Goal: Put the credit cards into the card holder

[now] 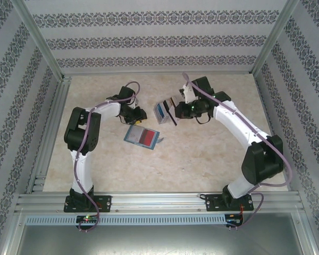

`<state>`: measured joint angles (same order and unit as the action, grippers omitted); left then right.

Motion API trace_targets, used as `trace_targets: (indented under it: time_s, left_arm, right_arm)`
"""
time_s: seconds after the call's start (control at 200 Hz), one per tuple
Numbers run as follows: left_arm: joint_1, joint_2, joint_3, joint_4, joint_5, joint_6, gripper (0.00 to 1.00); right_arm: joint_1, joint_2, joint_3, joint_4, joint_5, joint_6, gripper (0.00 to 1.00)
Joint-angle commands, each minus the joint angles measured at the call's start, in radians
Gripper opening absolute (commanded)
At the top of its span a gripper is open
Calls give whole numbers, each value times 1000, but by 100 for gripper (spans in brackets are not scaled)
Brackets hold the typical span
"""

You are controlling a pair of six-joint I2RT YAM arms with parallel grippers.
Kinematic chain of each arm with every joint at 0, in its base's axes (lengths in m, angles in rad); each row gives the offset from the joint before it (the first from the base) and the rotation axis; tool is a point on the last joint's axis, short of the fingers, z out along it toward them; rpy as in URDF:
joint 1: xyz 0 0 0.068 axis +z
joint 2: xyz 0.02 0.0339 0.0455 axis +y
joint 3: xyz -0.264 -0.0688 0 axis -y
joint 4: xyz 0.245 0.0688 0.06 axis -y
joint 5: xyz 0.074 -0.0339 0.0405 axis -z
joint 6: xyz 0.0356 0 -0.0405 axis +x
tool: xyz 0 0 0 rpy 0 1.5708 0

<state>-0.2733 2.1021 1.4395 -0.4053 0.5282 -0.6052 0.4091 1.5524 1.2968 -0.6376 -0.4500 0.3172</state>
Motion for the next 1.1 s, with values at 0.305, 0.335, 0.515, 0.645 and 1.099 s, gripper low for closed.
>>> trace_targets:
  time_s: [0.305, 0.335, 0.515, 0.645, 1.099]
  left_arm:
    - [2, -132, -222, 24, -11, 31, 35]
    - [2, -145, -236, 25, -12, 30, 35]
    - [9, -190, -230, -27, -48, 55, 35]
    - [18, -205, -158, -88, -49, 74, 35]
    - [42, -460, -368, -53, -59, -26, 35]
  right_arm:
    - [188, -44, -244, 429, 39, 275, 13]
    - [198, -34, -259, 463, 39, 293, 13]
    - [216, 66, -264, 555, -19, 315, 13]
    - [215, 156, -227, 578, -77, 283, 13]
    - [179, 370, -124, 590, -189, 182, 12]
